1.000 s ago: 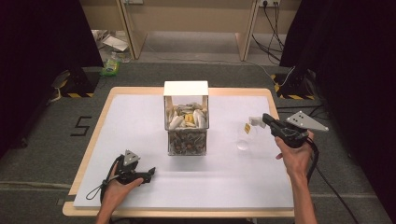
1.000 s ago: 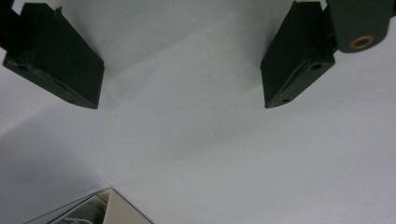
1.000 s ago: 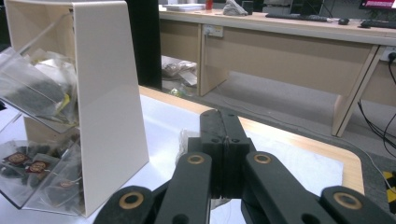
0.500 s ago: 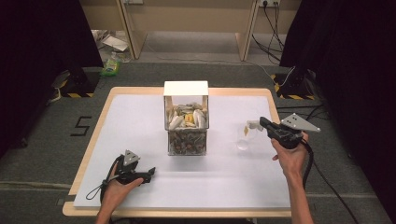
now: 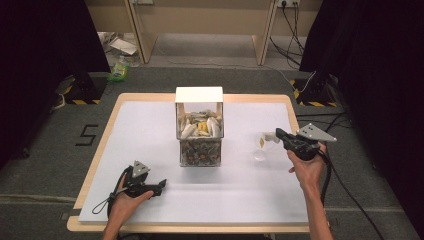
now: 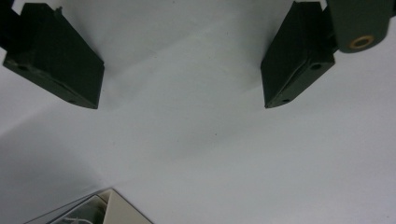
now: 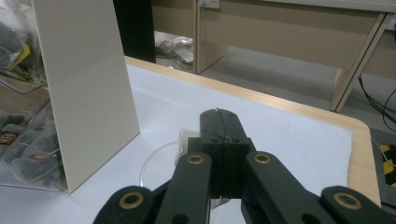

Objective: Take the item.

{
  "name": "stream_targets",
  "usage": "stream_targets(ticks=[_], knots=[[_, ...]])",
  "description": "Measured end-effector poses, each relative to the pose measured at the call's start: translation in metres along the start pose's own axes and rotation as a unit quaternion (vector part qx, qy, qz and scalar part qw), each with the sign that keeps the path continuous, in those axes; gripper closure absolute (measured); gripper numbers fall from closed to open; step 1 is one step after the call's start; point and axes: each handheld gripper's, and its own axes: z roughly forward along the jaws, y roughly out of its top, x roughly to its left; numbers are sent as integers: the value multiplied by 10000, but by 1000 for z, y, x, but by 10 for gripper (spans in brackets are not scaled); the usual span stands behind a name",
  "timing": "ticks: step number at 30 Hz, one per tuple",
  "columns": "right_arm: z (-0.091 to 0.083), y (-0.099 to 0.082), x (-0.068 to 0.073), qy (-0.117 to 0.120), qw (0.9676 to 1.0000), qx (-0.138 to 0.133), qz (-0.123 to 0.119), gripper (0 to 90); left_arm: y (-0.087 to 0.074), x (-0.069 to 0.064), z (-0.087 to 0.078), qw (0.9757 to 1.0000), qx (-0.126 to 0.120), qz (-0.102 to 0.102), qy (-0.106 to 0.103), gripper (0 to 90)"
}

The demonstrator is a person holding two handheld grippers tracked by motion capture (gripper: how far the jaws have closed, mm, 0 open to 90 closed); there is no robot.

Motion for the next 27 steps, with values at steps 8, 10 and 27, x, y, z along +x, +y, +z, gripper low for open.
stream_targets(ticks=[8,10,27], knots=[[6,-5,1,12,9999,112,-14,900,0,0,0,10000,0,3,3,124],[9,-6,2,32,9999,140,-20,900,0,0,0,10000,1,2,1,124],[6,-3,4,172,9997,37,167,644,0,0,0,10000,1,1,1,124]])
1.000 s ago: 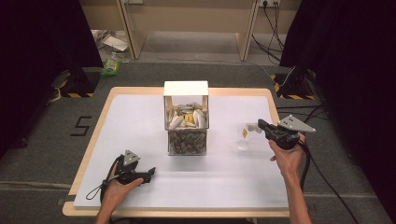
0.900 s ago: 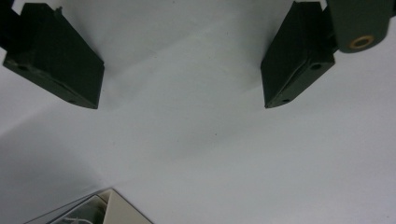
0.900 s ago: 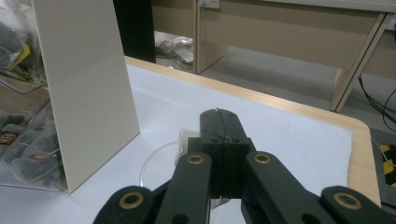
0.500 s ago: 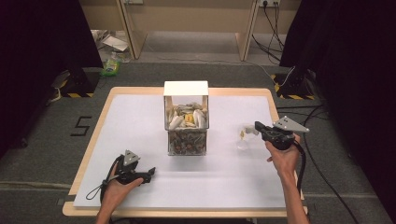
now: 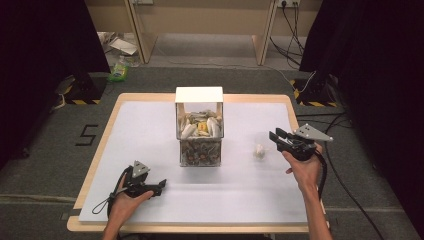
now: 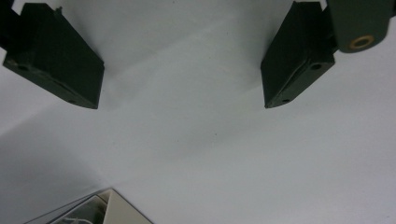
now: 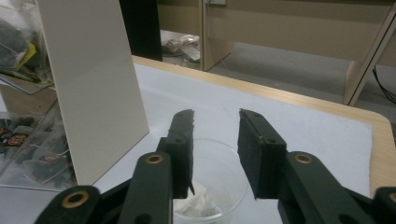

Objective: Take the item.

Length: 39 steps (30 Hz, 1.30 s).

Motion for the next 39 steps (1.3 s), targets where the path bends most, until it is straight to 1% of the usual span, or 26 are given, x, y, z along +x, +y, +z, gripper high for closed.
stream_targets(ticks=[1,2,3,5,7,8,9,10,11,12,13,16,18,21,22,28,34,39], knots=[[-2,0,1,9,10000,8,4,627,0,0,0,10000,0,0,3,124],[-4,0,3,23,10000,50,3,573,0,0,0,10000,-1,-1,1,124],[-4,0,3,23,10000,50,3,573,0,0,0,10000,-1,-1,1,124],[-8,-2,7,41,10000,84,25,507,0,0,0,10000,0,1,1,124],[-9,-3,8,58,9999,94,65,490,0,0,0,10000,0,0,3,124],[-12,-5,9,102,9998,115,111,459,0,0,0,10000,0,0,3,124],[-12,-5,9,102,9998,115,111,459,0,0,0,10000,1,0,2,124],[-13,-7,11,122,9997,147,168,431,0,0,0,10000,0,-1,2,124],[-13,-7,11,122,9997,147,168,431,0,0,0,10000,-1,2,2,124],[-14,-10,13,120,9995,200,197,401,0,0,0,10000,0,-1,2,124],[-14,-10,13,120,9995,200,197,401,0,0,0,10000,-1,-2,1,124],[-16,-14,15,129,9993,233,249,362,0,0,0,10000,-1,1,1,124],[-17,-18,17,143,9989,292,346,317,0,0,0,10000,-1,0,2,124],[-17,-21,19,145,9987,354,342,291,0,0,0,10000,-1,0,3,124],[-16,-24,20,136,9985,389,362,264,0,0,0,10000,-3,0,2,124],[-17,-31,23,104,9981,478,367,234,0,0,0,10000,-3,-1,-1,124],[-19,-33,26,96,9983,472,323,231,0,0,0,10000,-2,-1,-1,124],[-21,-35,28,90,9982,477,340,228,0,0,0,10000,-4,-1,-1,124]])
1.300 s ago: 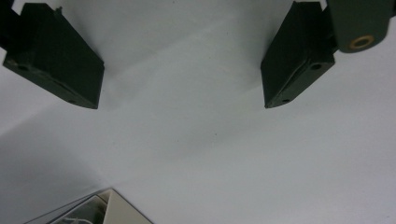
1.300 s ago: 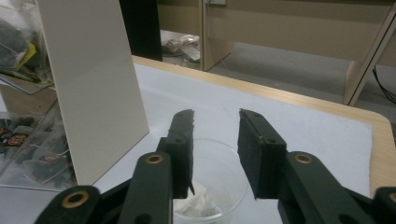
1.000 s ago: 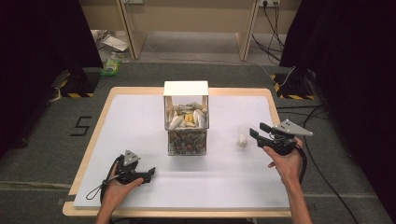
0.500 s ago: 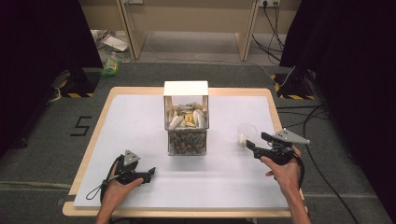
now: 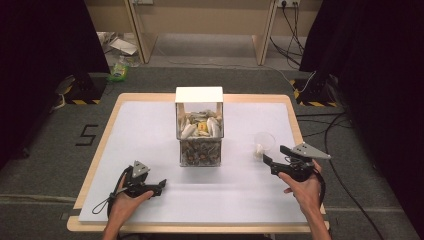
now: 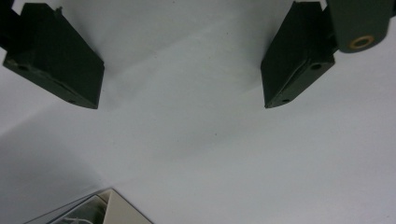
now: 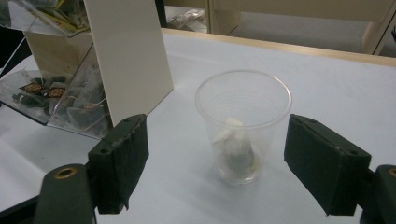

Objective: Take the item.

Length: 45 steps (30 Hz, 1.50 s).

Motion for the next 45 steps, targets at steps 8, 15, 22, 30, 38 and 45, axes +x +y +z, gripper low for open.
stream_targets(ticks=[8,15,22,30,38,45], knots=[[-1,-15,3,21,9998,197,-55,228,0,0,0,10000,0,-1,0,124],[1,-29,3,66,9992,384,-49,227,0,0,0,10000,0,-3,-2,125],[1,-35,5,106,9987,500,-41,221,0,0,0,10000,-1,-3,-3,125],[1,-42,8,172,9980,604,-73,218,0,0,0,10000,4,-2,-2,126],[1,-46,10,203,9974,684,-100,215,0,0,0,10000,2,-3,-5,126],[-2,-49,11,214,9972,708,-131,214,0,0,0,10000,1,-2,-5,126]])
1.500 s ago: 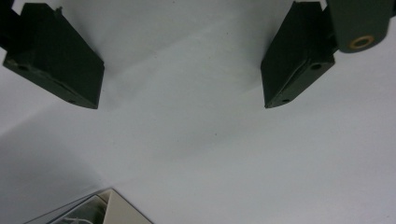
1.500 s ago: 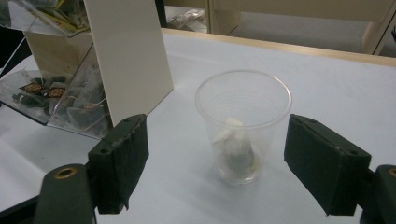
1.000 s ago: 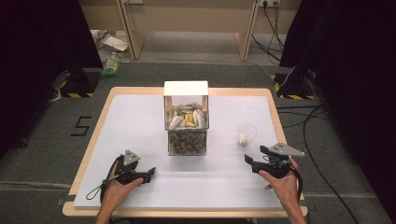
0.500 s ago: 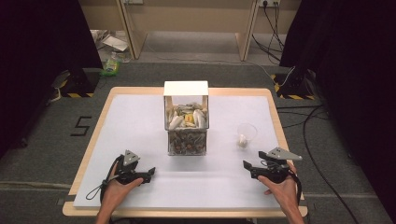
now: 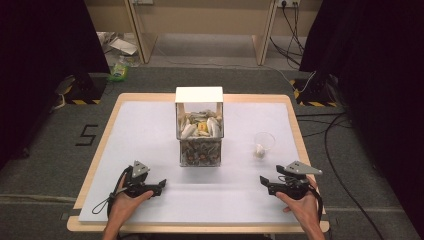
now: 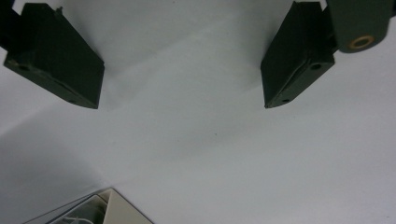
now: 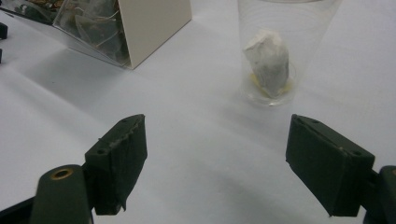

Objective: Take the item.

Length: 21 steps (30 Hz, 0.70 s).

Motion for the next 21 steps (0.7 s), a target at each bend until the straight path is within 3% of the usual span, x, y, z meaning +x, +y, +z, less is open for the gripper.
stream_targets(ticks=[21], knots=[[-3,-14,4,-11,9995,299,-62,160,0,0,0,10000,-4,-2,2,126]])
